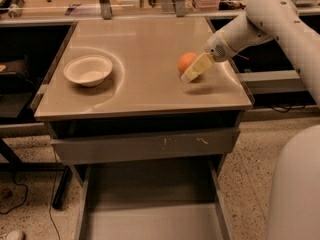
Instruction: Place orange into middle drawer
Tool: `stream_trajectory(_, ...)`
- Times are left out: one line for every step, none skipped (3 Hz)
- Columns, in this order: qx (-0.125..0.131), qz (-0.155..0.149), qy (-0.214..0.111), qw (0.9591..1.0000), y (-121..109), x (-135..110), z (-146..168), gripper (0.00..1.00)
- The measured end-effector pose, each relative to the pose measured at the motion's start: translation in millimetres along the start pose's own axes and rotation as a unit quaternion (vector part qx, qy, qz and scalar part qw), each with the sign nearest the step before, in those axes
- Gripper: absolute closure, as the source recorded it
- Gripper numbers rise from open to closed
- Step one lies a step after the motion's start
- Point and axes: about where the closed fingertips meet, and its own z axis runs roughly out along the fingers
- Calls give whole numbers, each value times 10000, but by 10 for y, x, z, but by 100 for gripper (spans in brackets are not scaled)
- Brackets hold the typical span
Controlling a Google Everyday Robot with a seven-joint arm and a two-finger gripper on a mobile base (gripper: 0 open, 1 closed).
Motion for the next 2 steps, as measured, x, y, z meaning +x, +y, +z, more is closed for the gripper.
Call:
stream_trajectory(0,0,0,10000,0,0,0,18)
stream_trajectory(-1,0,0,10000,0,0,1,41)
